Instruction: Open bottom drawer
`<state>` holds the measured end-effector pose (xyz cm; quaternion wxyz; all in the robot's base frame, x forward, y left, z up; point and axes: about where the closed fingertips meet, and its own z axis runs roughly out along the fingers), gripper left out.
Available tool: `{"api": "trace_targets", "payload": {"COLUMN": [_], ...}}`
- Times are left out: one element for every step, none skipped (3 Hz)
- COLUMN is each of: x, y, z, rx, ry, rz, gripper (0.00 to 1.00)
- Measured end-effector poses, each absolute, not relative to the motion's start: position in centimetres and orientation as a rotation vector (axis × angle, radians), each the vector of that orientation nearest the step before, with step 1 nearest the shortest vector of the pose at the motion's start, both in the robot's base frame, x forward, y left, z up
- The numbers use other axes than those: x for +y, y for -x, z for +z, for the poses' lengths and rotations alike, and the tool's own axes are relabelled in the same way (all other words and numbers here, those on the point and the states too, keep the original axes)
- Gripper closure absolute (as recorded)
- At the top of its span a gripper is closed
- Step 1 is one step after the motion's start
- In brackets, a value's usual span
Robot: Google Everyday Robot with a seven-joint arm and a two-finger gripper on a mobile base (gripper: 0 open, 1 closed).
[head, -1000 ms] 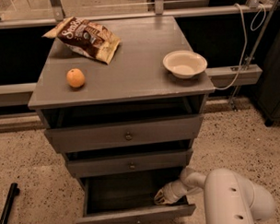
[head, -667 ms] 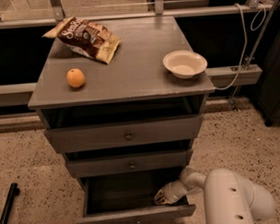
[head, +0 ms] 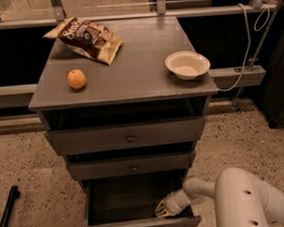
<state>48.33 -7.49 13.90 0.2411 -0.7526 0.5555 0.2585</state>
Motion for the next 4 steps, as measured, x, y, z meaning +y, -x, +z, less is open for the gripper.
{"api": "trace_targets", "payload": {"x": [-7.0,-6.3,-6.9,-8.6], "y": [-46.8,-44.1,-43.0,-43.7], "z": [14.5,15.6,19.7,23.3], "rx": [1.517,1.510,1.477,1.449], "ry": [2.062,2.077,2.052,2.000], "rz": [0.738,0.792,0.732,0.639], "gripper": [1.00,1.00,1.00,1.00]}}
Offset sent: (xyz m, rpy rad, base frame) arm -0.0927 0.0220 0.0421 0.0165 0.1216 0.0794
